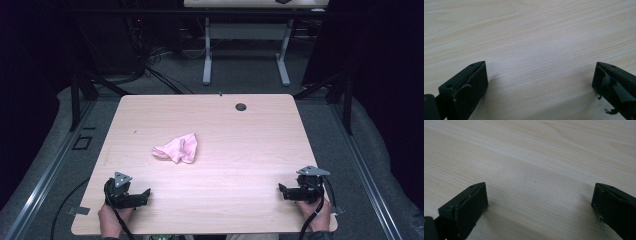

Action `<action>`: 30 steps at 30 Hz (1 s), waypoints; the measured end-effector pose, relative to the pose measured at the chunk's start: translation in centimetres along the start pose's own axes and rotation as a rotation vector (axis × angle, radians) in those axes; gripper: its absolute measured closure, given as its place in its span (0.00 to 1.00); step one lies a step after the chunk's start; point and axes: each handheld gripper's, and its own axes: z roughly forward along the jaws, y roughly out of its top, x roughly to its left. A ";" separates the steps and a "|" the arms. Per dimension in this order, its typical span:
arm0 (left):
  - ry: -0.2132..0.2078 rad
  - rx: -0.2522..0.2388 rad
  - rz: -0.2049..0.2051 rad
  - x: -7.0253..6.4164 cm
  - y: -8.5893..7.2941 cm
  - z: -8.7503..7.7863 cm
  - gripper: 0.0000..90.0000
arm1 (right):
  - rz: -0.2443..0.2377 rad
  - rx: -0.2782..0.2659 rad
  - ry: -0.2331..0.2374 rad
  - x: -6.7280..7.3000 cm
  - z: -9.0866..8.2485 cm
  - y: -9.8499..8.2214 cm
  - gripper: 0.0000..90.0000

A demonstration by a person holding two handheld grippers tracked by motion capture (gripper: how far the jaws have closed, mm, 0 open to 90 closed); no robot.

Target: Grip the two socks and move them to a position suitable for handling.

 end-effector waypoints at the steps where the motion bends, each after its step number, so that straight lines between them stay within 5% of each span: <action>1: 0.000 0.001 -0.001 0.0 0.0 0.0 0.00 | -0.002 0.003 0.003 0.0 0.0 0.0 0.00; 17: -0.029 0.002 0.027 0.2 1.3 -0.3 0.00 | 0.001 0.004 0.001 0.0 0.1 0.1 0.00; 30: -0.097 -0.044 0.096 0.2 7.3 -0.4 0.00 | 0.000 0.001 -0.007 0.0 0.1 0.1 0.00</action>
